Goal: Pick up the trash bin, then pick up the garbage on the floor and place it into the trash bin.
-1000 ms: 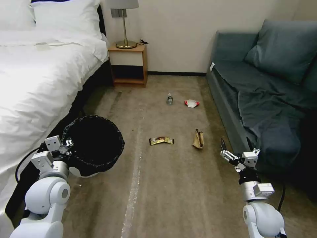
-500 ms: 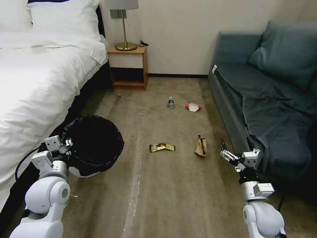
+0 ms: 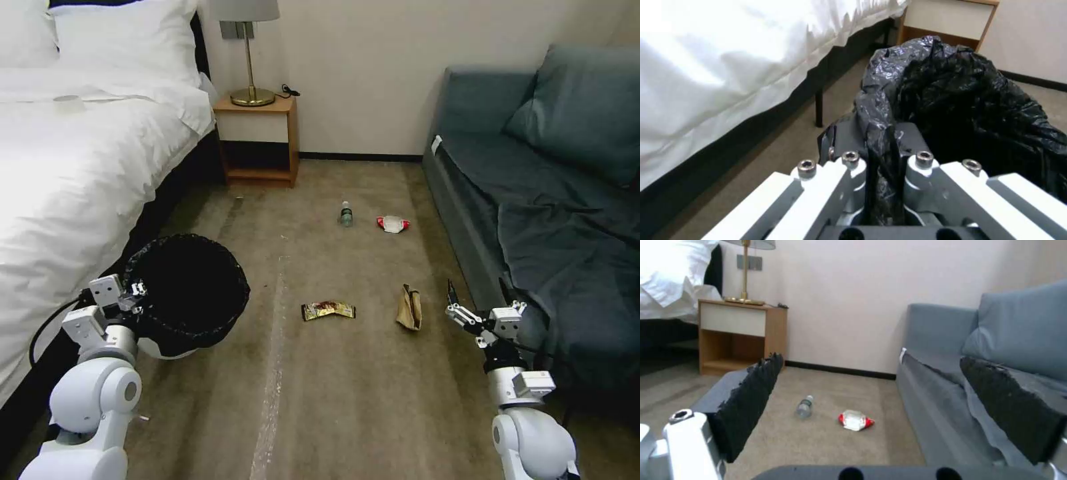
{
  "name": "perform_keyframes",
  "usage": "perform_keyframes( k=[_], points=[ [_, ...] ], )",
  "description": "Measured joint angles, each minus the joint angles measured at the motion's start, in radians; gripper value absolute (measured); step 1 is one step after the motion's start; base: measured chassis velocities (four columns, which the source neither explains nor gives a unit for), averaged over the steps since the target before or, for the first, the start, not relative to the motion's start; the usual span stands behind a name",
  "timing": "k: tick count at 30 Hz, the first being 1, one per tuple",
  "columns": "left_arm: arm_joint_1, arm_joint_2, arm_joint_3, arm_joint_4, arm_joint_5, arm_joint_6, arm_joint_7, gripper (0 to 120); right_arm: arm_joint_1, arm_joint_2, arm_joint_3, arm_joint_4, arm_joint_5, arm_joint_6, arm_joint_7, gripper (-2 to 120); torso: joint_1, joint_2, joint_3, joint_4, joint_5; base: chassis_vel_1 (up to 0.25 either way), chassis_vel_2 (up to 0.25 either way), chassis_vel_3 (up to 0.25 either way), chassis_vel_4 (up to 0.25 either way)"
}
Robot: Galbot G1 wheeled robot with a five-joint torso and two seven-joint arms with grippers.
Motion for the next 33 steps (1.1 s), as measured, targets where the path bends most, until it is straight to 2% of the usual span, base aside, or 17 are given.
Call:
perform_keyframes(
  k=[33],
  points=[
    [-0.005, -0.005, 0.006, 0.020, 0.006, -0.006, 0.002, 6, 0.016, -0.006, -0.028, -0.046, 0.000, 0.024, 0.014, 100, 0.000, 0.000, 0.000, 0.0000, 0.0000, -0.104, 0.102, 0.106, -0.100]
  ],
)
